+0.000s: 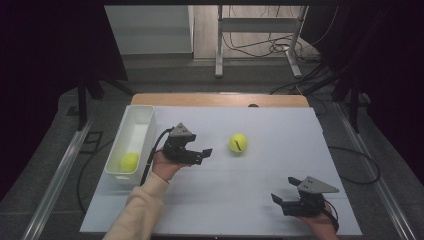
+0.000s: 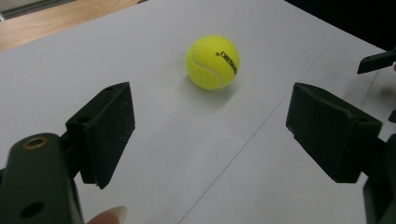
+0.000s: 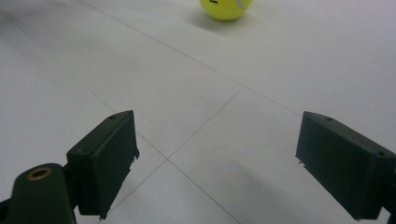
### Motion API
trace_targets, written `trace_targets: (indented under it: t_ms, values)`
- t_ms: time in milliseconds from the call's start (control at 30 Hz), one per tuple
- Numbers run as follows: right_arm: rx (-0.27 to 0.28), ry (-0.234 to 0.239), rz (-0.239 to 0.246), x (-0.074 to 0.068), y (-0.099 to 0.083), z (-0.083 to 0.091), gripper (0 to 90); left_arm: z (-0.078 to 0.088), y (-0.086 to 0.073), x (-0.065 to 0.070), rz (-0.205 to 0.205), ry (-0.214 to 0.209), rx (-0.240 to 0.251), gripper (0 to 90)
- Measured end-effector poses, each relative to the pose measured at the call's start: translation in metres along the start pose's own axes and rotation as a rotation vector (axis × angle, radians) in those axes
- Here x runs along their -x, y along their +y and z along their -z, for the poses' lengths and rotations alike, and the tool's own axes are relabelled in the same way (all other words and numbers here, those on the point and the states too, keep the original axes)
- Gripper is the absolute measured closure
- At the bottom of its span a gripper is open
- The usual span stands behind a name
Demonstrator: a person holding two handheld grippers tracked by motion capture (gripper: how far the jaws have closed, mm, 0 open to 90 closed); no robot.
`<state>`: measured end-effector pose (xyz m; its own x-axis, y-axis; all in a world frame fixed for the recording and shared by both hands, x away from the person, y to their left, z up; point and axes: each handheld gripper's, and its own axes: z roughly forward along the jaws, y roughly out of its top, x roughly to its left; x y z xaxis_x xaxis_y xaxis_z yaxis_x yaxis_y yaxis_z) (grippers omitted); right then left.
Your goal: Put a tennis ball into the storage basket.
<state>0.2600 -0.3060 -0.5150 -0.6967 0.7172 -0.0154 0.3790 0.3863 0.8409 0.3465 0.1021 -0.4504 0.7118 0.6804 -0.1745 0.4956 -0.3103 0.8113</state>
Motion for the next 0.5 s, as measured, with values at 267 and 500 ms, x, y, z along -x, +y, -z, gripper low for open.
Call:
trace_targets:
  t_ms: [267, 500]
  values:
    - [0.001, 0.001, 0.001, 0.0, 0.0, 0.0, 13.1, -0.015, 0.007, 0.006, -0.015, -0.011, -0.022, 16.4]
    - [-0.002, -0.003, 0.001, 0.0, 0.0, 0.0, 13.0, -0.024, 0.01, 0.007, -0.014, -0.016, -0.034, 16.4]
